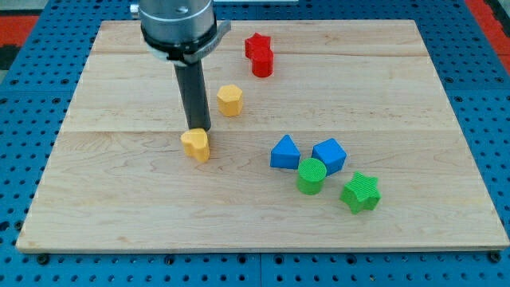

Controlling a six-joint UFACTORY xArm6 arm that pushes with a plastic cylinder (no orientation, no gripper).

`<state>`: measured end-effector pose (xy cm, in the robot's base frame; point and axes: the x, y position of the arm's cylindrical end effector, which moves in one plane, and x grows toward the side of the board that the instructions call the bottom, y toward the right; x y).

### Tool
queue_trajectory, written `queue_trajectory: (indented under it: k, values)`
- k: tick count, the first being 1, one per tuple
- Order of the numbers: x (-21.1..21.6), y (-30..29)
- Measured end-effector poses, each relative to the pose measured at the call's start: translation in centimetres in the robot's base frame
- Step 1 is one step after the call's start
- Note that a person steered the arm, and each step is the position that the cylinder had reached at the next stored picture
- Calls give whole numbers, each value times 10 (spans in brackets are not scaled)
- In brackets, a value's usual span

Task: Place the heart diagonally to the blue triangle

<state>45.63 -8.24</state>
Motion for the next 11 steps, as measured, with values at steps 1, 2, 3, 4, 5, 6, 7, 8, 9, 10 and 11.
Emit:
queue_trajectory:
  k: [1, 2, 3, 4, 5, 6, 7, 8, 9, 10, 11]
  values:
    - [35, -21]
    - [-1, -48]
    - [65, -43]
    - [101, 21]
    - [113, 24]
    - [91, -42]
    - [60, -14]
    - [56, 42]
    - [56, 64]
    - [51, 70]
    - [57, 110]
